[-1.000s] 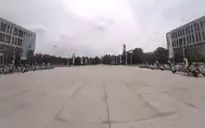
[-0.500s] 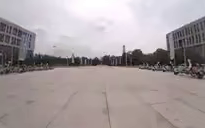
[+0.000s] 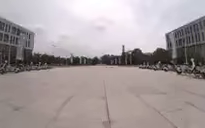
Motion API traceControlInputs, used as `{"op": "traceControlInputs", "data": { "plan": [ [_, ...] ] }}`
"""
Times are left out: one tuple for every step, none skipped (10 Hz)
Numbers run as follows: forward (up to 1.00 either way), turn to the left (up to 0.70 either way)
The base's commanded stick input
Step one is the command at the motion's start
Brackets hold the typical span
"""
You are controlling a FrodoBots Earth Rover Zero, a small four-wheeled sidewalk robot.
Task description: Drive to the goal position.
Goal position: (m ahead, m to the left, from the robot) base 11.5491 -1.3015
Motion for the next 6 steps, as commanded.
{"op": "traceControlInputs", "data": {
  "plan": [
    [0.70,0.01],
    [0.70,0.01],
    [0.70,0.01],
    [0.70,0.01],
    [0.70,0.01],
    [0.70,0.01]
  ]
}}
